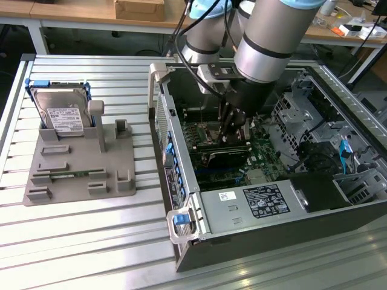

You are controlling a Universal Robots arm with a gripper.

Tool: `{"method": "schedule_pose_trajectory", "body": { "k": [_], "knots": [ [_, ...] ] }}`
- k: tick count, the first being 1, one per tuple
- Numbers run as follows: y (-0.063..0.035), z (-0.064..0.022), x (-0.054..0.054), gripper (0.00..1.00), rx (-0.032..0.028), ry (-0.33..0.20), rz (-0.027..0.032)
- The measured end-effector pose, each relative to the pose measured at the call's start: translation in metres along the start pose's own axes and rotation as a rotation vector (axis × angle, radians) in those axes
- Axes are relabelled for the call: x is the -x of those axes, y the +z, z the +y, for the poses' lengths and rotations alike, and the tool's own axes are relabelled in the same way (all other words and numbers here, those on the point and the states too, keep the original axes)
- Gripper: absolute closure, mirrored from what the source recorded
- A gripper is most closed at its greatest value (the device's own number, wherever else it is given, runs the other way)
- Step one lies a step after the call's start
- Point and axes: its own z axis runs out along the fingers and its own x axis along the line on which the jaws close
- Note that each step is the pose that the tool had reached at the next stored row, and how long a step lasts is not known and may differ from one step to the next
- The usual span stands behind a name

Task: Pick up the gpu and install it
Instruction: 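Press down on the gpu until it lock into place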

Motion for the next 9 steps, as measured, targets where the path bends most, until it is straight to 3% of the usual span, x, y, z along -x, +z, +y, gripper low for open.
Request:
{"method": "schedule_pose_trajectory", "body": {
  "k": [2,9],
  "knots": [
    [0.0055,0.0059,0.0,0.89,0.0,0.0,0.0],
    [0.0149,0.0096,0.0,0.89,0.0001,0.0,0.0002]
  ]
}}
